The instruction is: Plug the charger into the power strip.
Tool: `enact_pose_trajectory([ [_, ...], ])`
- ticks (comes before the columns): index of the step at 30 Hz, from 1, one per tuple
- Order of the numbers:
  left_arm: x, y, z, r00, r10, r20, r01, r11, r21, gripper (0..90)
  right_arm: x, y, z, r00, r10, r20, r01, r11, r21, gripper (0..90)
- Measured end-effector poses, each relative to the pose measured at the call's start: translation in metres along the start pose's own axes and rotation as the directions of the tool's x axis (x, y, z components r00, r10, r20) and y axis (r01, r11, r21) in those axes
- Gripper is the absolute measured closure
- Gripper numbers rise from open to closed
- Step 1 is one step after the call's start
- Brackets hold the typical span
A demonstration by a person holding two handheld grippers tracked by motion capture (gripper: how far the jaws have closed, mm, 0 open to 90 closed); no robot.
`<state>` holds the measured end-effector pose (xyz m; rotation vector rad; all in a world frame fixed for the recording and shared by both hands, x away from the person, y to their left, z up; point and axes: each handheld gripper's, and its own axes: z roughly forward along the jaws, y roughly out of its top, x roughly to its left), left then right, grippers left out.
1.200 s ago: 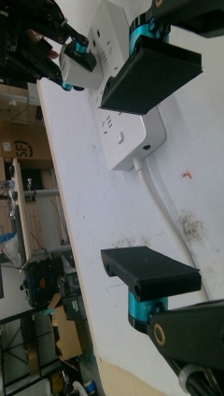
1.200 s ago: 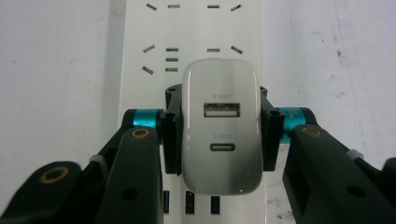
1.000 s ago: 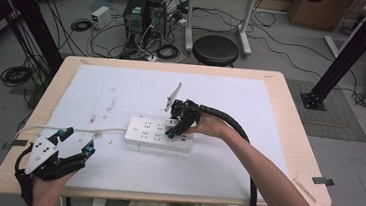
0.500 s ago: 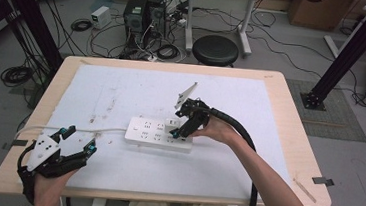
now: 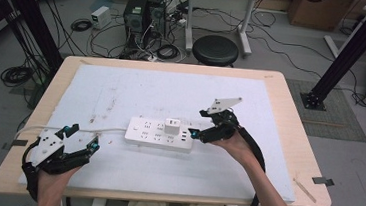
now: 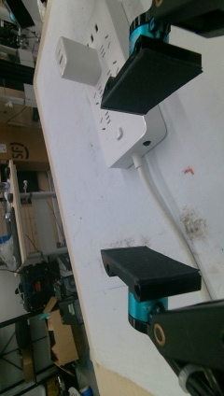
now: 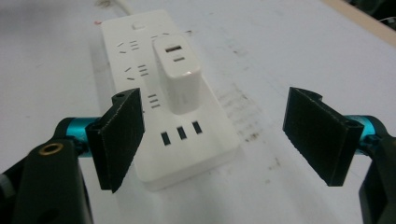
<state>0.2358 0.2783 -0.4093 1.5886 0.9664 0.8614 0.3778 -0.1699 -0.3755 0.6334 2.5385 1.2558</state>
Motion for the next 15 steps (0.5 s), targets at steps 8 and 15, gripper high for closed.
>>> enact_pose_trajectory([
  [8,0.001,0.002,0.005,1.0,-0.002,0.001,0.002,1.0,0.005,23.8,0.01,-0.037,-0.031,0.9882,0.088,0.125,-0.07,0.987,-0.146,21.3],
  [15,0.004,0.002,0.006,1.0,-0.008,-0.006,0.008,0.9999,0.007,23.8,0.016,-0.069,-0.057,0.9487,0.209,0.237,-0.139,0.95,-0.281,21.3],
])
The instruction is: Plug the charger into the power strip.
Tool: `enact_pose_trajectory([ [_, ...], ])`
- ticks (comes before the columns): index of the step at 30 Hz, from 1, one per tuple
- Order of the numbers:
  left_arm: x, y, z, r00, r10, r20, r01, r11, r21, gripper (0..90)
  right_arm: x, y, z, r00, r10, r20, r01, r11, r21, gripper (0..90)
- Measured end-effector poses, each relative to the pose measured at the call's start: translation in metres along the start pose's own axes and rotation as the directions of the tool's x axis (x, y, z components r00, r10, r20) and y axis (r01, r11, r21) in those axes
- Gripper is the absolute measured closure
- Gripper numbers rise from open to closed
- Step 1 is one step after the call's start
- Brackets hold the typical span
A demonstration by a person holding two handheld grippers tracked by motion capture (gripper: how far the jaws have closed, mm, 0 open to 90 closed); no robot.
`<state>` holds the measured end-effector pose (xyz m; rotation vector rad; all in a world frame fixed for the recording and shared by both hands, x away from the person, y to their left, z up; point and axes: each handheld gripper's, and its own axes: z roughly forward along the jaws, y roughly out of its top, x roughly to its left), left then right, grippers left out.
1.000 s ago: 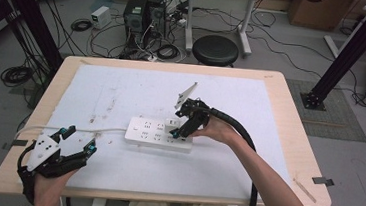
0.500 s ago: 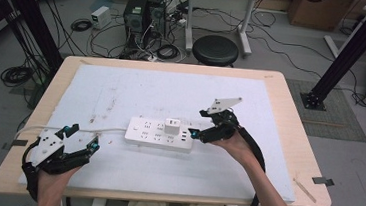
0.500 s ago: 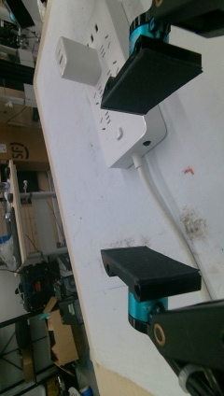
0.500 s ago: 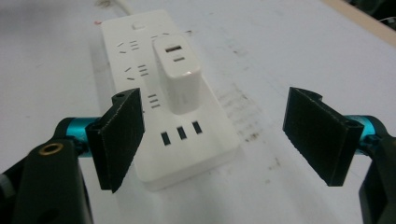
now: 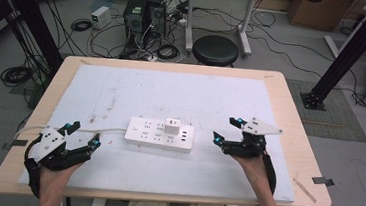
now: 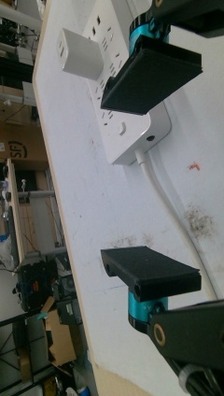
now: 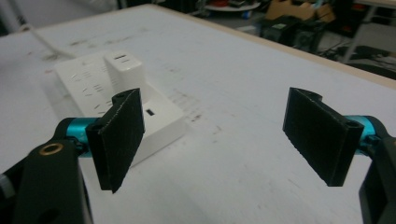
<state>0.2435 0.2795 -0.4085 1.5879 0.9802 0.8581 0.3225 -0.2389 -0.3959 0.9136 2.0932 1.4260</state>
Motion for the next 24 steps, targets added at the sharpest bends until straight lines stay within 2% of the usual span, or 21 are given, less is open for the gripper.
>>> enact_pose_trajectory([
  [2,0.001,0.0,0.0,1.0,0.0,0.0,0.0,1.0,0.003,23.8,-0.004,-0.013,-0.013,0.9985,0.05,0.023,-0.049,0.998,-0.036,21.3],
  [8,0.003,-0.001,0.002,0.9999,-0.008,-0.007,0.008,0.9999,0.007,23.8,-0.011,-0.031,-0.034,0.9907,0.098,0.095,-0.092,0.994,-0.063,21.3],
  [12,0.003,-0.001,0.007,1.0,-0.008,-0.003,0.008,0.9999,0.008,23.8,-0.016,-0.04,-0.045,0.9834,0.138,0.118,-0.13,0.989,-0.07,21.3],
  [24,-0.001,-0.001,0.017,0.9999,-0.007,0.01,0.007,0.9999,0.014,23.8,-0.022,-0.056,-0.062,0.9743,0.164,0.154,-0.151,0.984,-0.089,21.2],
])
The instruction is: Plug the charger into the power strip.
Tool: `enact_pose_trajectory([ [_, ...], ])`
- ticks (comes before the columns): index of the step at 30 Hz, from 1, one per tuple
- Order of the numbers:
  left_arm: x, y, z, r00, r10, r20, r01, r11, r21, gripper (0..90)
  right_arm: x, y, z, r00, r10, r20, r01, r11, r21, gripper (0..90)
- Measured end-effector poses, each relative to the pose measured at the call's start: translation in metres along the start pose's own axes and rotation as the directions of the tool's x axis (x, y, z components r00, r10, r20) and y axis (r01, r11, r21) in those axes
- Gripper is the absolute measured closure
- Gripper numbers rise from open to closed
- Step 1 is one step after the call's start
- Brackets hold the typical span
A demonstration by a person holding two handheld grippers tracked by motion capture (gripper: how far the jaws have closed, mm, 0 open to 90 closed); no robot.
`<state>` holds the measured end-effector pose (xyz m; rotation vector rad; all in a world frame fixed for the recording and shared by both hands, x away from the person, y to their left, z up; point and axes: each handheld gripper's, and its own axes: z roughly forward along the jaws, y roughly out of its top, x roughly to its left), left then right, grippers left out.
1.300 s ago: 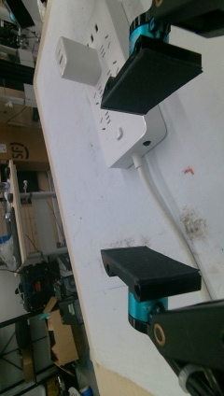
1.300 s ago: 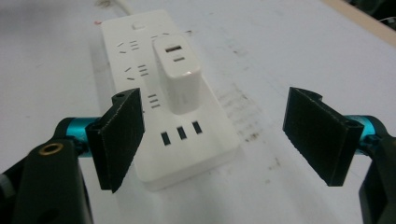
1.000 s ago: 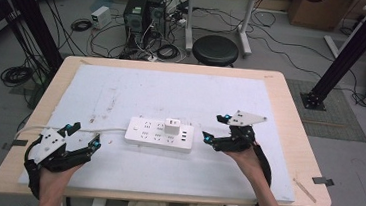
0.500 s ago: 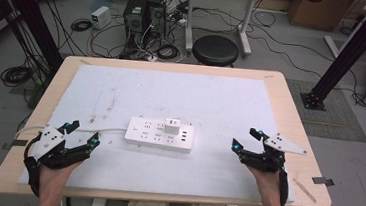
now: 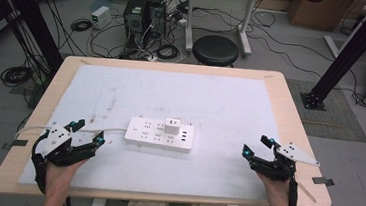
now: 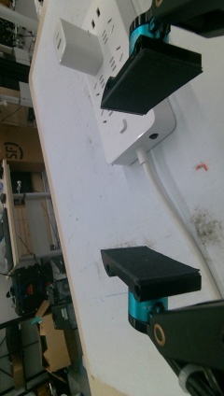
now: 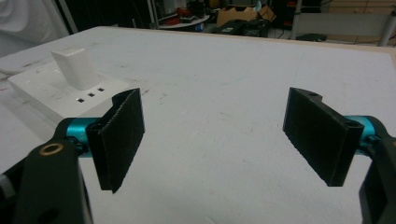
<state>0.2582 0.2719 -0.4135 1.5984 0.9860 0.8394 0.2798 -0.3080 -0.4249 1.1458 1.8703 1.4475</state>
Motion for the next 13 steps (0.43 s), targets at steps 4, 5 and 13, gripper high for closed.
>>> enact_pose_trajectory([
  [4,-0.0012,0.0008,0.0023,1.0,0.004,0.004,-0.004,1.0,0.002,23.8,-0.0009,-0.0008,-0.0022,1.0,0.006,-0.003,-0.006,1.0,-0.004,21.2],
  [5,-0.0015,0.001,0.0028,0.9999,0.007,0.008,-0.007,1.0,0.004,23.8,-0.001,-0.001,-0.0025,1.0,0.004,-0.001,-0.004,1.0,-0.002,21.2],
  [13,-0.0047,0.0021,0.0067,0.9998,0.011,0.014,-0.011,0.9999,0.002,23.8,-0.0023,-0.0001,-0.0051,1.0,0.006,0.003,-0.006,1.0,-0.006,21.1],
])
